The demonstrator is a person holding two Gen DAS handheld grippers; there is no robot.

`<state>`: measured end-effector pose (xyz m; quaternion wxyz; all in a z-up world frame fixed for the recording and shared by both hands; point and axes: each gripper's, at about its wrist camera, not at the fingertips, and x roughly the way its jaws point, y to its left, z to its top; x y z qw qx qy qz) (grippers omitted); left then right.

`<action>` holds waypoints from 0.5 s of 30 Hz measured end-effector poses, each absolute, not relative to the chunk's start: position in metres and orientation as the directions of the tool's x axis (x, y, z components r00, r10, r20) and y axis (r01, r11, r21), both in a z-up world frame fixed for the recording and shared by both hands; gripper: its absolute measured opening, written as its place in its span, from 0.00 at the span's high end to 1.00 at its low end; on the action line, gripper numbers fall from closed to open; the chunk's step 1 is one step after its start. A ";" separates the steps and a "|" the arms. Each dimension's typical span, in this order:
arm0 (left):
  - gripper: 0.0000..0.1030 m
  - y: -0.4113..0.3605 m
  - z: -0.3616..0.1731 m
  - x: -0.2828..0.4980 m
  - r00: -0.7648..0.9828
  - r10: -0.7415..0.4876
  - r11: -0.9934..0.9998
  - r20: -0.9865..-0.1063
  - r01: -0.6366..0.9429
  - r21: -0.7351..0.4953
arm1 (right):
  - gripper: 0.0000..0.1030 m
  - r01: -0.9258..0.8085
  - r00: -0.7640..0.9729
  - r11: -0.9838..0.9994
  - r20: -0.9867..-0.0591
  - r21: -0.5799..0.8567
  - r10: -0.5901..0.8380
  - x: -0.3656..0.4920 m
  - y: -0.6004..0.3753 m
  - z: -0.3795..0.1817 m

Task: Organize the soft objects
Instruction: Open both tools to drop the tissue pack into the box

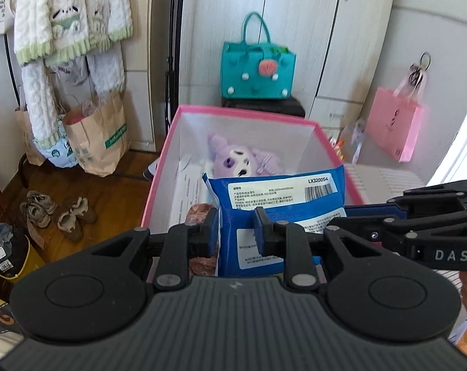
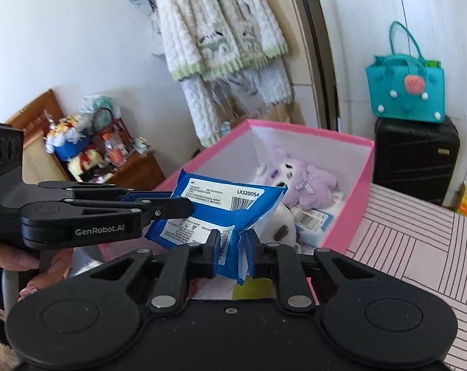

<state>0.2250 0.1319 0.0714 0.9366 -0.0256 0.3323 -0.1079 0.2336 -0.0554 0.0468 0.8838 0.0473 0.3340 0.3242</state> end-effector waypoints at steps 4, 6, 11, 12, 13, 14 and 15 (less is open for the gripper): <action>0.79 0.123 0.058 0.240 0.742 -0.166 0.979 -0.650 0.205 -0.015 | 0.79 -0.520 0.556 0.800 -0.591 0.300 0.584 0.245 -0.047 0.040; 0.79 0.121 0.054 0.246 0.715 -0.211 0.968 -0.666 0.248 -0.040 | 0.80 -0.519 0.546 0.800 -0.604 0.301 0.581 0.251 -0.041 0.039; 0.83 0.115 0.046 0.249 0.696 -0.223 0.966 -0.683 0.254 -0.057 | 0.80 -0.538 0.519 0.789 -0.621 0.297 0.587 0.259 -0.029 0.032; 0.83 0.116 0.046 0.247 0.701 -0.221 0.967 -0.678 0.248 -0.060 | 0.80 -0.535 0.530 0.799 -0.628 0.274 0.570 0.259 -0.027 0.031; 0.83 0.119 0.048 0.246 0.703 -0.224 0.968 -0.675 0.239 -0.072 | 0.80 -0.529 0.542 0.810 -0.633 0.253 0.552 0.259 -0.026 0.030; 0.83 0.120 0.049 0.244 0.708 -0.221 0.970 -0.671 0.231 -0.076 | 0.80 -0.523 0.548 0.817 -0.637 0.244 0.542 0.259 -0.027 0.028; 0.83 0.121 0.051 0.240 0.719 -0.216 0.971 -0.661 0.226 -0.071 | 0.80 -0.516 0.551 0.821 -0.638 0.246 0.537 0.259 -0.029 0.028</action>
